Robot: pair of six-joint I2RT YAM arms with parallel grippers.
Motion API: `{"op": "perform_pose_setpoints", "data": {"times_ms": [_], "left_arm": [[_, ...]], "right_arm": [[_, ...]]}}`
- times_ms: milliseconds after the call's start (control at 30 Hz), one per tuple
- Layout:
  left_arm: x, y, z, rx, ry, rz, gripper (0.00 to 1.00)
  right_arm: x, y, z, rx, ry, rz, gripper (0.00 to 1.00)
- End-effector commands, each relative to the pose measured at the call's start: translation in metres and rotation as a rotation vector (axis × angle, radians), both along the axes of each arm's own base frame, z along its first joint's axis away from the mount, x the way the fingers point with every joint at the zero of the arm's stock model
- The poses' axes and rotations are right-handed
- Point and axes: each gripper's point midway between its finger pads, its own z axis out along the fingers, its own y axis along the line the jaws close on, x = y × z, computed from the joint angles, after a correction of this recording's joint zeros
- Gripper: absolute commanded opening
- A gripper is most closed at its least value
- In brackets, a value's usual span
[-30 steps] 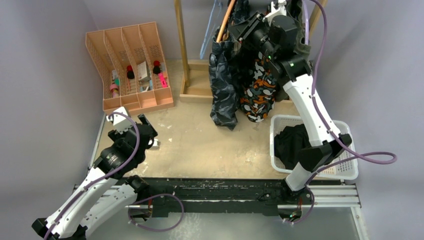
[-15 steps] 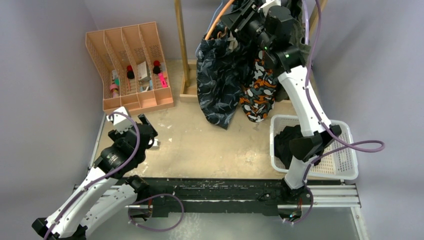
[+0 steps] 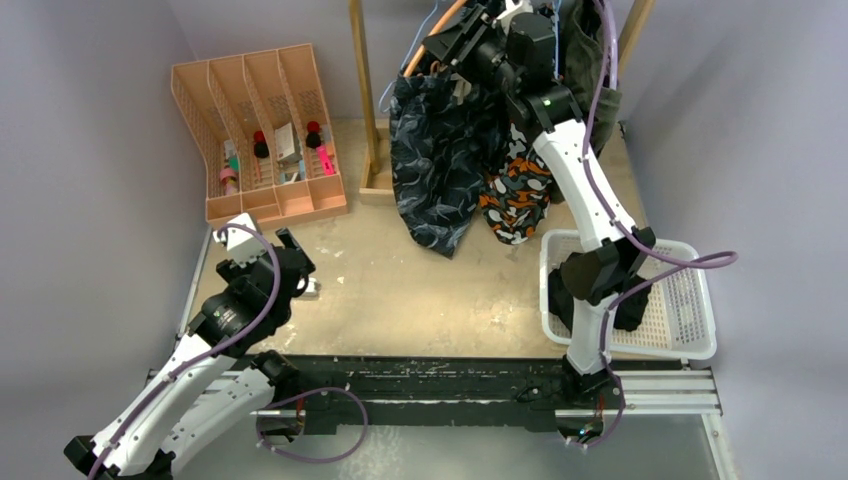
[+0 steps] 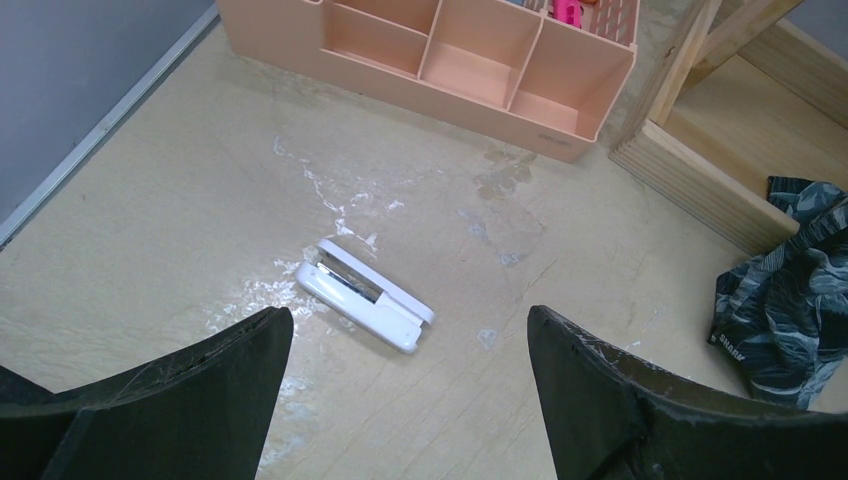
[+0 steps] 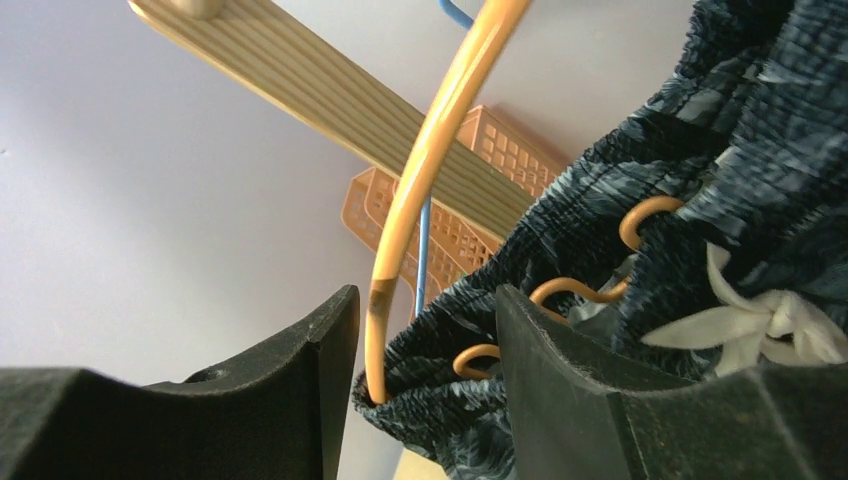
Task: Remove the shorts from the hanger
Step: Pick up the hanger from the clothes rod.
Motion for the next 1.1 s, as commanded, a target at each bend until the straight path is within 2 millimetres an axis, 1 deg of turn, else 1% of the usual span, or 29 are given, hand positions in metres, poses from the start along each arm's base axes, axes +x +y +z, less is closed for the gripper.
{"op": "perform_pose_setpoints", "data": {"times_ms": [0, 33, 267, 400, 567, 667, 733, 900, 933, 1000, 1067], "left_arm": [[0.003, 0.004, 0.003, -0.004, -0.021, 0.034, 0.87], [0.003, 0.004, 0.003, -0.003, -0.021, 0.035, 0.87], [0.003, 0.005, 0.002, 0.0, -0.017, 0.038, 0.87], [0.004, 0.006, 0.002, 0.001, -0.015, 0.041, 0.87], [0.004, 0.006, 0.002, 0.0, -0.012, 0.043, 0.87], [0.005, 0.006, 0.001, -0.001, -0.011, 0.043, 0.87], [0.005, 0.006, 0.001, 0.0, -0.011, 0.042, 0.87], [0.005, 0.006, 0.002, -0.001, -0.012, 0.043, 0.87], [0.005, 0.006, 0.001, -0.001, -0.011, 0.043, 0.87], [0.005, 0.006, 0.002, -0.001, -0.011, 0.042, 0.87], [0.005, 0.006, 0.001, -0.001, -0.01, 0.041, 0.87]], "right_arm": [[-0.017, 0.007, 0.056, 0.084, -0.136, 0.053, 0.55], [-0.015, 0.008, 0.055, 0.089, -0.131, 0.054, 0.55], [-0.013, 0.019, 0.06, 0.139, -0.148, 0.087, 0.56], [-0.01, 0.024, 0.058, 0.151, -0.139, 0.098, 0.52], [-0.008, 0.023, 0.057, 0.168, -0.122, 0.083, 0.49], [-0.006, 0.024, 0.055, 0.175, -0.114, 0.08, 0.42], [-0.008, 0.022, 0.057, 0.175, -0.114, 0.075, 0.31], [-0.014, 0.009, 0.064, 0.172, -0.124, 0.016, 0.13], [-0.015, 0.007, 0.064, 0.168, -0.125, 0.009, 0.1], [-0.02, 0.004, 0.068, 0.167, -0.128, 0.003, 0.09], [-0.023, 0.002, 0.072, 0.166, -0.138, 0.003, 0.0]]}}
